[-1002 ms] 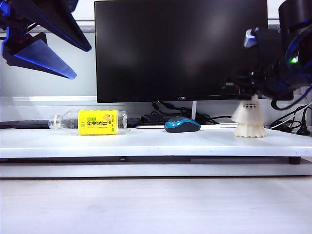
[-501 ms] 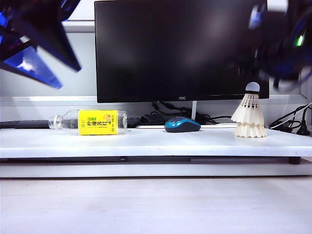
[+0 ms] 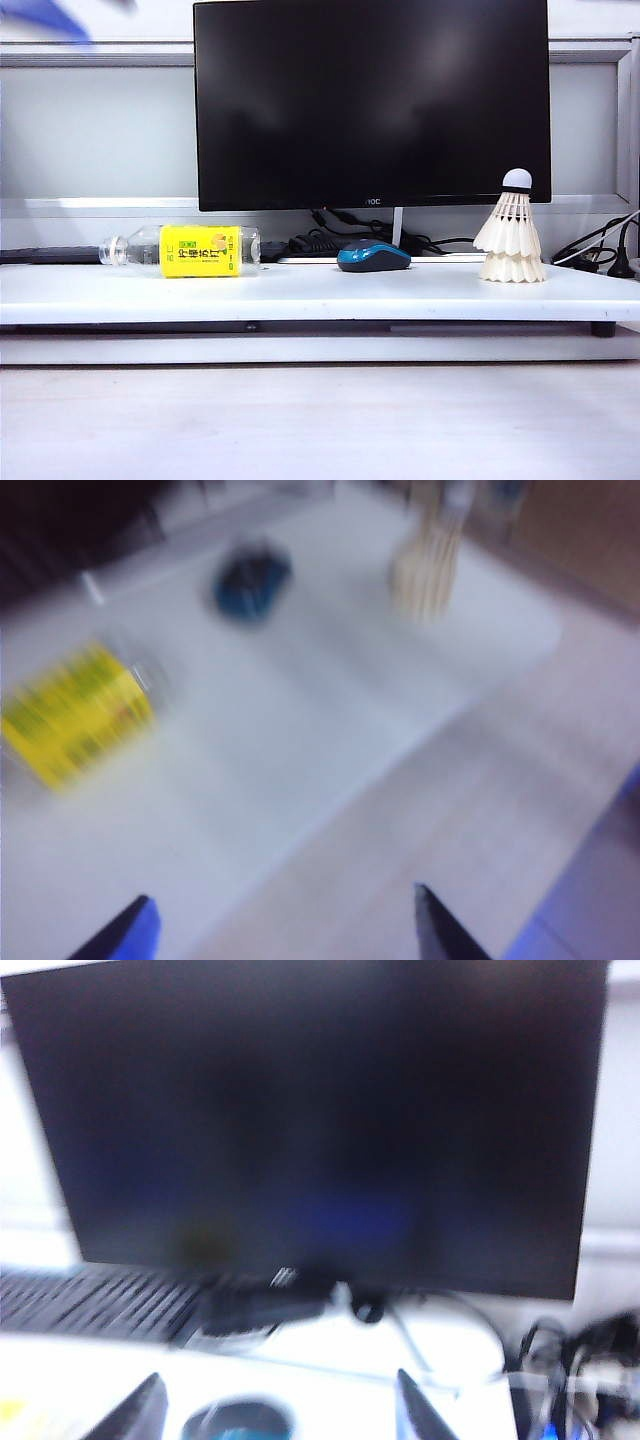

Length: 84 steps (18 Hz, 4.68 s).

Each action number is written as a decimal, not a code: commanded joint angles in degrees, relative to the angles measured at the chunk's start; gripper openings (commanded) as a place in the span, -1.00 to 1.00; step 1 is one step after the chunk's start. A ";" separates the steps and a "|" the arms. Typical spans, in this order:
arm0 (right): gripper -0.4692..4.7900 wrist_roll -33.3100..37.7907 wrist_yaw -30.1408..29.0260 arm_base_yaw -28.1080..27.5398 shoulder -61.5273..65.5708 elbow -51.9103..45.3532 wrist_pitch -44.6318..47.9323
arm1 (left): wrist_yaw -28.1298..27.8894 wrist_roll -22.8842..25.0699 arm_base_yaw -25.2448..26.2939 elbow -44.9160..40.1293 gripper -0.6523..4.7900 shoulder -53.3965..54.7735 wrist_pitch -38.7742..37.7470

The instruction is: Stack the badminton balls on the table vertically.

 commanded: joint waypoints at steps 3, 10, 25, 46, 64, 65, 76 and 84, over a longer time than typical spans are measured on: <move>0.08 0.26 -0.72 0.02 -18.91 0.13 -26.08 | -4.22 0.02 -0.04 0.13 0.47 -19.45 -1.20; -0.45 2.10 -0.70 0.02 -32.94 -0.17 -44.37 | -5.70 -0.63 -0.04 -2.84 0.46 -28.20 -10.54; -0.52 13.81 -1.99 0.07 -33.42 -7.89 -52.85 | -7.48 -10.47 -0.04 -14.69 -0.76 -43.01 -7.74; -0.84 2.05 -1.77 0.28 -33.62 -26.47 -25.99 | -14.67 -21.59 -0.04 -39.23 -0.78 -43.01 28.06; -0.84 -6.08 -4.52 0.31 -33.88 -33.07 -19.50 | -15.12 -11.41 -0.04 -52.43 -0.78 -43.01 31.21; -0.84 -6.47 -5.68 0.28 -33.90 -33.07 -19.61 | -15.12 -11.37 -0.04 -52.43 -0.78 -42.99 31.34; -0.84 -8.11 -6.45 0.28 -33.88 -33.16 -25.83 | -15.10 -11.54 -0.04 -52.41 -0.78 -42.99 30.01; -0.84 -7.54 -5.84 0.28 -33.90 -33.14 -26.36 | -15.04 -11.91 -0.04 -52.41 -0.78 -43.01 25.97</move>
